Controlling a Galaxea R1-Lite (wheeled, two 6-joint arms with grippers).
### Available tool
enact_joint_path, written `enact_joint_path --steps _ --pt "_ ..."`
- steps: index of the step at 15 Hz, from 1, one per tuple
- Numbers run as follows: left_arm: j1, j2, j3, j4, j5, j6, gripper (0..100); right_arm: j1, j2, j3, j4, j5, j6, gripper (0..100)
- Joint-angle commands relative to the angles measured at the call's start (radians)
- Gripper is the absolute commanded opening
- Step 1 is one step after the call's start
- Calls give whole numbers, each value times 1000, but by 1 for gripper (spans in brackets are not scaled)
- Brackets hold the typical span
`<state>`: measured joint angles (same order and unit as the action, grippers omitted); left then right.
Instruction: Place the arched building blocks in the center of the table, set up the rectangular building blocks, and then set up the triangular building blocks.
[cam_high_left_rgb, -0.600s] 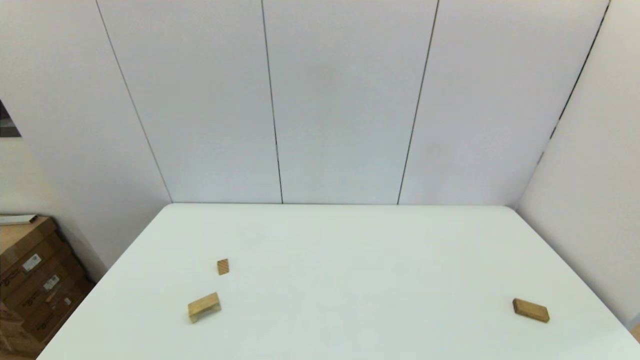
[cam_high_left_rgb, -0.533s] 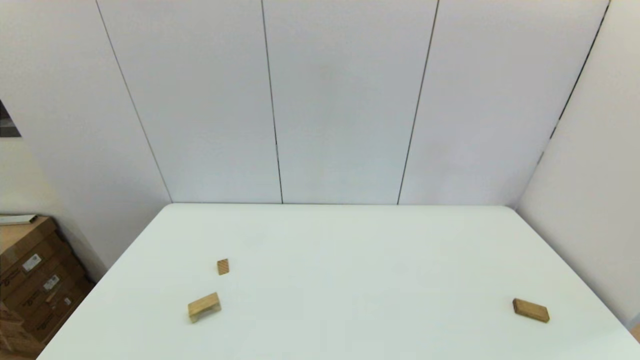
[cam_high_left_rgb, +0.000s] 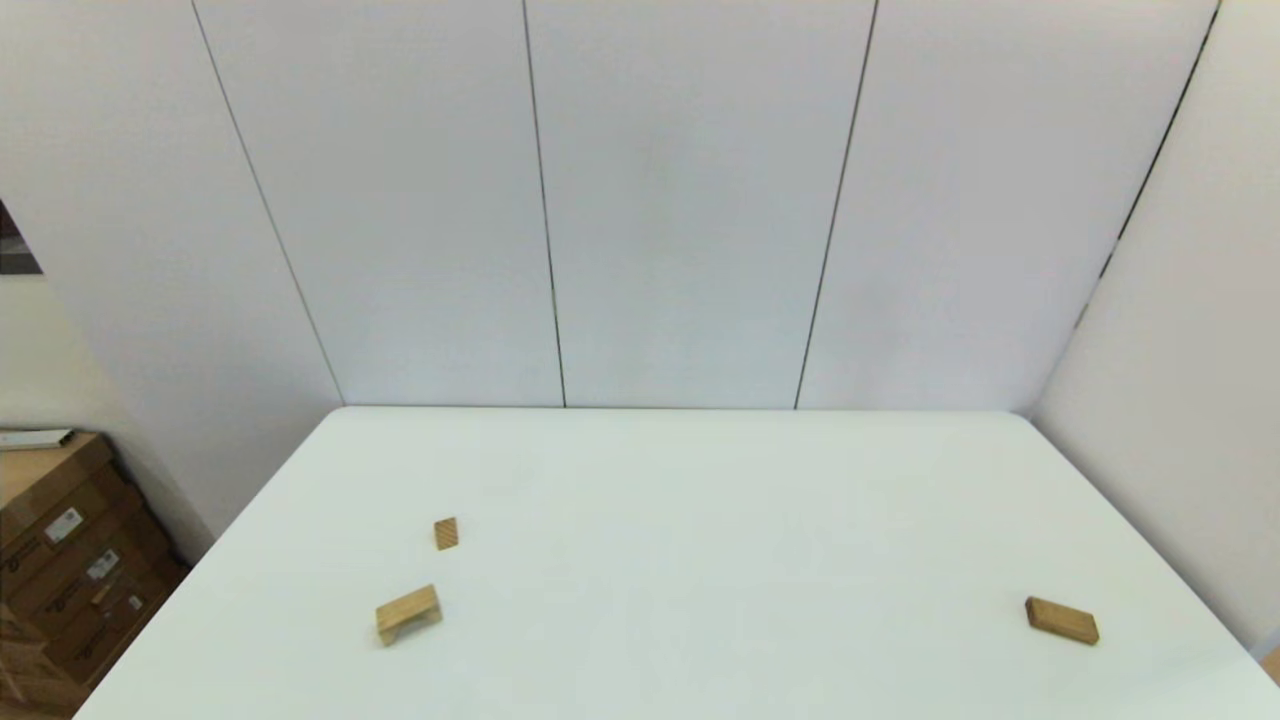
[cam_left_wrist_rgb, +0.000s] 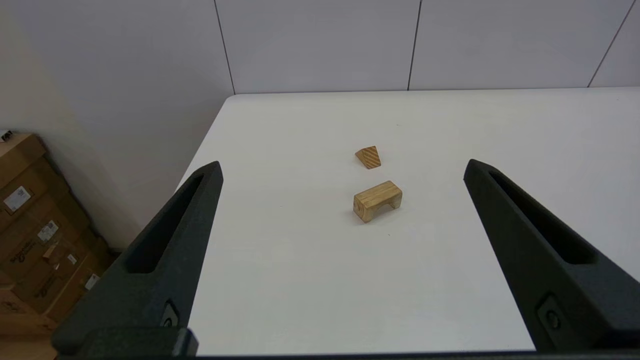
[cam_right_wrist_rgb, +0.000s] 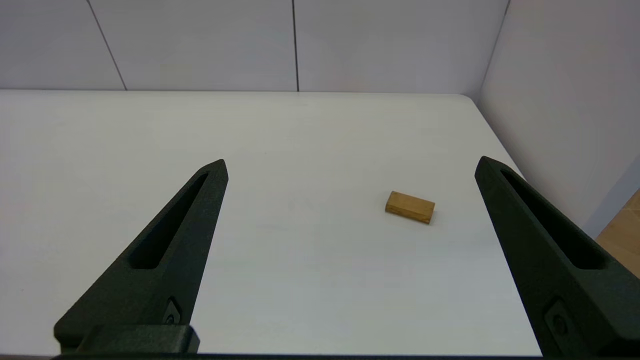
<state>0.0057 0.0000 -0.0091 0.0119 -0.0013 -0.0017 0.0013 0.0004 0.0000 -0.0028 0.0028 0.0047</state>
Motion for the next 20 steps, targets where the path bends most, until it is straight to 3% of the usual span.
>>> enact_joint_path --steps 1,6,10,14,20 --pt "0 2 0 0 0 0 100 0 -2 2 0 0 0 100" --pt "0 2 -6 10 3 12 100 0 -2 2 0 0 0 100" --pt "0 164 -282 215 1 26 100 0 -2 2 0 0 0 100" --pt "0 356 -430 329 4 26 100 0 -2 2 0 0 0 100" --pt "0 673 -469 324 -19 34 100 0 -2 2 0 0 0 100"
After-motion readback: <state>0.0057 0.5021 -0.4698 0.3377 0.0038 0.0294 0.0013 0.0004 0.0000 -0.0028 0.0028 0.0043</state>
